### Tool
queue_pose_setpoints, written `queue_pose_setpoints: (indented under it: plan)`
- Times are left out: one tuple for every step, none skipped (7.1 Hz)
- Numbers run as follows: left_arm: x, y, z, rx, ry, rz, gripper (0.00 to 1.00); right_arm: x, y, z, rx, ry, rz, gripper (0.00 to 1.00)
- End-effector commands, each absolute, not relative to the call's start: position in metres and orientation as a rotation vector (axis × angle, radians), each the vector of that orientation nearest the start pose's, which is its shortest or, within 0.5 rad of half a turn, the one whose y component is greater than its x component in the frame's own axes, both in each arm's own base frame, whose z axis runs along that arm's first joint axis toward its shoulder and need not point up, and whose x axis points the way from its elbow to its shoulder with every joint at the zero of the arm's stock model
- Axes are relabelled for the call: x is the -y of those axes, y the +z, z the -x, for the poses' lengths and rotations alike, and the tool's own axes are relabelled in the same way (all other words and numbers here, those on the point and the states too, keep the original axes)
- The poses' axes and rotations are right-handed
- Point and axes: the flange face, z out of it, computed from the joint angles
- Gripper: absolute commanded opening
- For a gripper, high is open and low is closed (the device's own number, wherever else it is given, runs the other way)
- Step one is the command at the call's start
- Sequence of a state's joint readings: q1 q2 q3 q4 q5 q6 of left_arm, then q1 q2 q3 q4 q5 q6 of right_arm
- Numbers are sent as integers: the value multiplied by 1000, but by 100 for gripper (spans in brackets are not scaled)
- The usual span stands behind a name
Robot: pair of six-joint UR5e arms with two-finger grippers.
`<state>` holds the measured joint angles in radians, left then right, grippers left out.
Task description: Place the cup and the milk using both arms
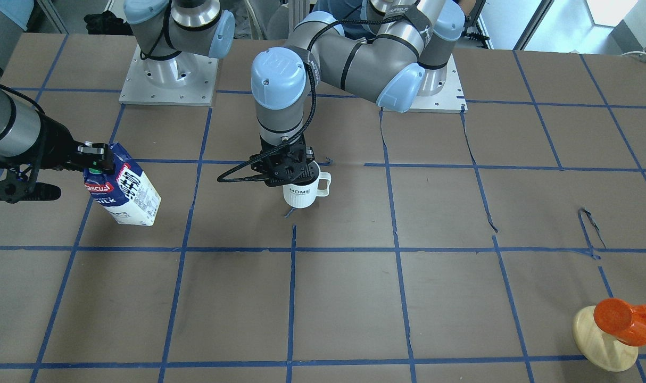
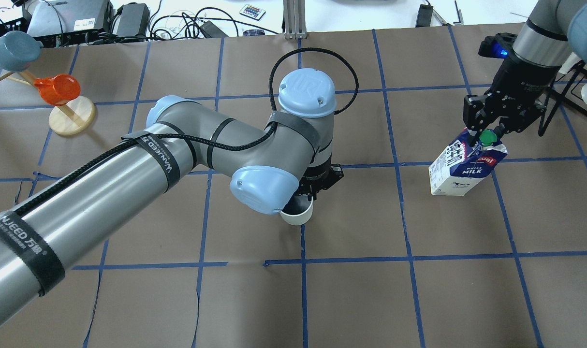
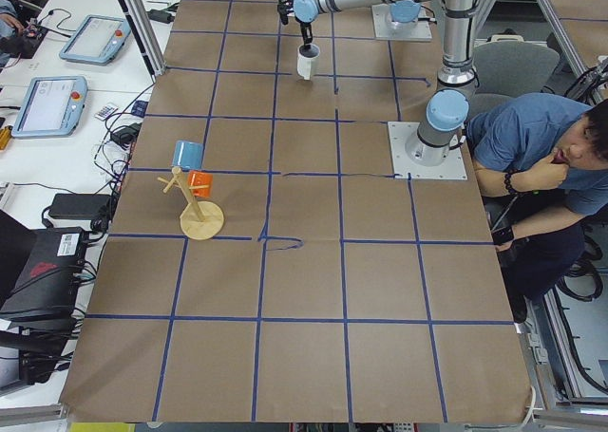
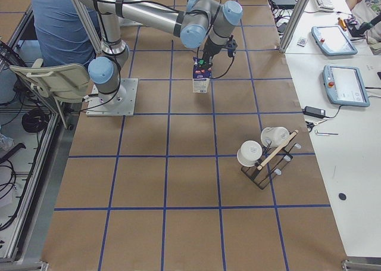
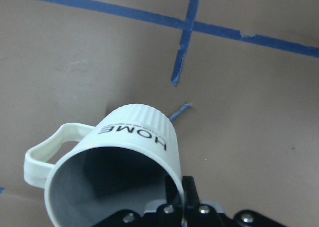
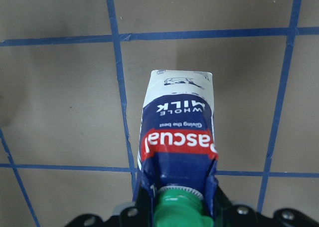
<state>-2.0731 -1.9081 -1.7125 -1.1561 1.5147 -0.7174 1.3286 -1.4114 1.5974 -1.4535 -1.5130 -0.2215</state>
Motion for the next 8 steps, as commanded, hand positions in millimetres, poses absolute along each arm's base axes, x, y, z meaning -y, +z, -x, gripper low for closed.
queue_pose_setpoints:
  plan:
    - [441,266,409,-3133,161,327,0,536,386,-51,-2995,430,-76,16]
    - [442,266,409,-3133,161,327,0,535,387,-67,-3002,430,-53,16]
    - [444,263,410,-3133,154,337,85,534,385,-77,-3006,439,-53,16]
    - [447,266,409,-3144,158,358,100,533,384,-87,-3007,442,-26,16]
    - [449,271,407,-3148,147,358,100,532,382,-90,-2999,447,-19,16]
    - [461,295,389,-3161,87,378,100,530,383,-103,-2973,440,-14,16]
    - [480,342,364,-3201,9,290,100,527,383,-120,-2978,451,-59,16]
    - [497,396,326,-3199,25,168,100,521,380,-141,-2981,465,-11,15]
